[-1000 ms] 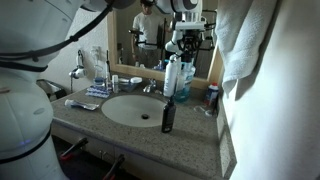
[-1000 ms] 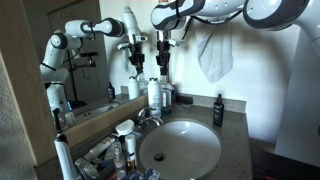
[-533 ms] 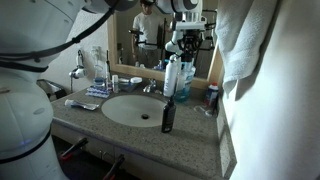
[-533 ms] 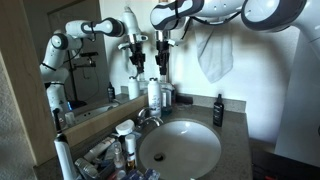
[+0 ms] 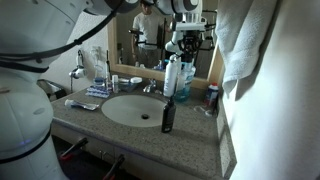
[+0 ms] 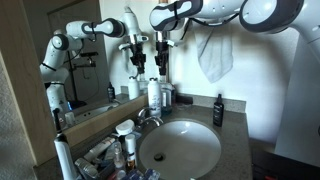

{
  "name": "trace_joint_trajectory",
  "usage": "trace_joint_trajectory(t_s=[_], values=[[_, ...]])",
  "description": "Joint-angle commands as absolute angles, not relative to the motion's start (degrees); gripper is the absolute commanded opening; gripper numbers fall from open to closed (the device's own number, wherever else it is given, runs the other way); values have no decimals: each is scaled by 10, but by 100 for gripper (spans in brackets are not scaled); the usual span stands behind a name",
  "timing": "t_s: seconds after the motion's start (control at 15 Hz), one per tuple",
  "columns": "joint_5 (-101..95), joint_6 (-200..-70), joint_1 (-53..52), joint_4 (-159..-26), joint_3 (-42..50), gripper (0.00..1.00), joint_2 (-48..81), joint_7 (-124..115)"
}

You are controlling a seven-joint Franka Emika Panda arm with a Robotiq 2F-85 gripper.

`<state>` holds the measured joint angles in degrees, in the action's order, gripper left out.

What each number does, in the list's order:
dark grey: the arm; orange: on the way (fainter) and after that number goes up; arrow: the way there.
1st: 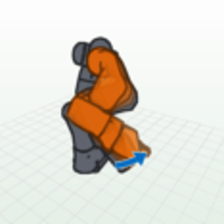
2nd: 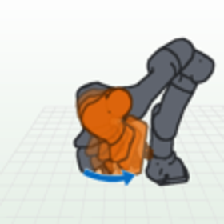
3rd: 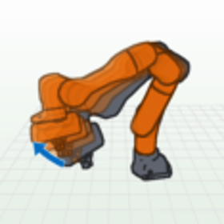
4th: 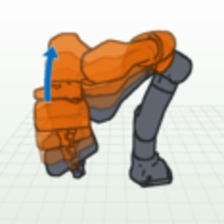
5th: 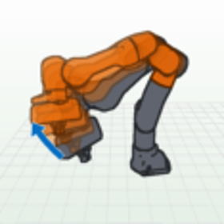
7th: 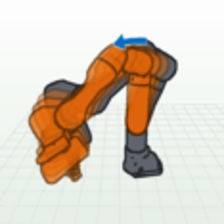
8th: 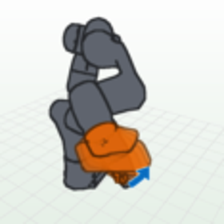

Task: Put the black lid on the mouthwash bottle

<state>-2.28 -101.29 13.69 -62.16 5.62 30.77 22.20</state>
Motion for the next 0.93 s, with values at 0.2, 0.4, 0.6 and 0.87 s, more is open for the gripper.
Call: trace_joint_trajectory(t_s=[0.2, 0.4, 0.6, 0.87], values=[[-28, -968, 137, -583, 57, 20, 329, 231], [-27, -955, 138, -577, 57, 20, 337, 234], [-27, -944, 138, -567, 57, 31, 343, 232], [-26, -937, 140, -556, 59, 86, 349, 227]])
